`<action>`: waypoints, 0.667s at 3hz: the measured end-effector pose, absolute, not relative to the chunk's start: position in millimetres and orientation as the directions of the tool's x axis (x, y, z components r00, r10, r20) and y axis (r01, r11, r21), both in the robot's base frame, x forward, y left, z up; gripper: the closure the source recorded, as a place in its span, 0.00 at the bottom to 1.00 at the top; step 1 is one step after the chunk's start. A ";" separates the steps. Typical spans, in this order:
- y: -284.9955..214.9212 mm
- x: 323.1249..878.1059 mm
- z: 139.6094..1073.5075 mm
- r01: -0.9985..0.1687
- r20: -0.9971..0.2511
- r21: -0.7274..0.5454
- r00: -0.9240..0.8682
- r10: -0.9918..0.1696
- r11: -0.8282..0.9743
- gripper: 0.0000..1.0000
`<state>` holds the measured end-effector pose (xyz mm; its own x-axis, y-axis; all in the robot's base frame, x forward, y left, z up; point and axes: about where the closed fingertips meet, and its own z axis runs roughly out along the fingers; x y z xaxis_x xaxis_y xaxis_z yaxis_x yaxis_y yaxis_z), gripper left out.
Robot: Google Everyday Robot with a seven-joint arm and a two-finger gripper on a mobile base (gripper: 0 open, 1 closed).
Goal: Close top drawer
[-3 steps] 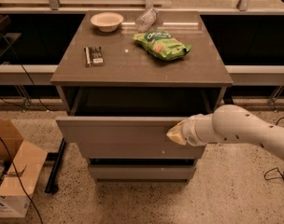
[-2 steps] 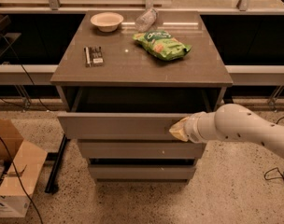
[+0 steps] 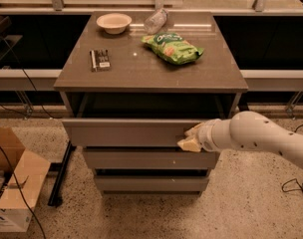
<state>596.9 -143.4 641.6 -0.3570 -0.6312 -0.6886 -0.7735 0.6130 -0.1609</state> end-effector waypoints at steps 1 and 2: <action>-141.9 596.8 640.9 -0.775 -0.688 -0.160 -0.356 -0.632 0.611 0.00; -141.9 596.8 640.9 -0.775 -0.688 -0.160 -0.356 -0.632 0.611 0.00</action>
Offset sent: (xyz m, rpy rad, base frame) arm -0.0001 0.0014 -0.0007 0.0006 0.0012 0.0023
